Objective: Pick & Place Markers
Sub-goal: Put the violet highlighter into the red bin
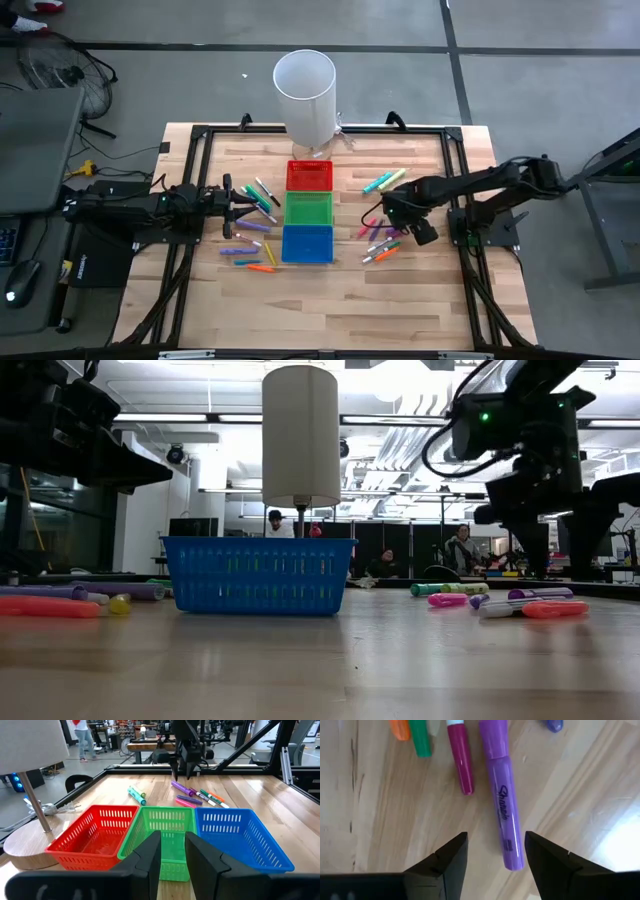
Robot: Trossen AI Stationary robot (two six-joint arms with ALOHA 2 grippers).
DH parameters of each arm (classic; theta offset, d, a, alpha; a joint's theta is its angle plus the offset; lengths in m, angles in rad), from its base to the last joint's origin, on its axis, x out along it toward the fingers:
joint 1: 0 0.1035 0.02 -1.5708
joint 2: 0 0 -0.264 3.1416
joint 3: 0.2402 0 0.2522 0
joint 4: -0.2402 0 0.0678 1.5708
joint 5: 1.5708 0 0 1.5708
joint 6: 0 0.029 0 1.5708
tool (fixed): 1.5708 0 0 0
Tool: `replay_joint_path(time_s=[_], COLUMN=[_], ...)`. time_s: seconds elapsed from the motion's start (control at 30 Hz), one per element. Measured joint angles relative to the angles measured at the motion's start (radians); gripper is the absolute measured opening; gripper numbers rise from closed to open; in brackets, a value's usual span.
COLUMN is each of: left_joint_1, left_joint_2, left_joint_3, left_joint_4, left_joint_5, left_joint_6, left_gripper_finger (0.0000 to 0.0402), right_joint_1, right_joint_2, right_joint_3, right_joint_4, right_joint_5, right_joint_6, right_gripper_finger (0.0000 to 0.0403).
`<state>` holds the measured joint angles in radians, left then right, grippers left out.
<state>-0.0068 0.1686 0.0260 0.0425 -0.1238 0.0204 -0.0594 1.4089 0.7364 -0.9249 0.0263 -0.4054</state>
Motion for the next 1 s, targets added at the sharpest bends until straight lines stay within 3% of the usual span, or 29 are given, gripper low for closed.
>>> replay_joint_path(time_s=[0.57, 1.0], left_joint_1=[0.0, 0.0], left_joint_2=[0.0, 0.0], left_joint_3=[0.0, 0.0], left_joint_4=[0.0, 0.0], left_joint_5=[0.0, 0.0], left_joint_6=[0.0, 0.0], left_gripper_finger=[0.0085, 0.0085], right_joint_1=[-0.052, -0.053], right_joint_2=[0.147, 0.155], right_joint_3=[0.003, 0.004], right_joint_4=[0.13, 0.143], right_joint_5=[-0.017, -0.021], right_joint_6=[-0.023, -0.023], right_gripper_finger=[0.0167, 0.0062])
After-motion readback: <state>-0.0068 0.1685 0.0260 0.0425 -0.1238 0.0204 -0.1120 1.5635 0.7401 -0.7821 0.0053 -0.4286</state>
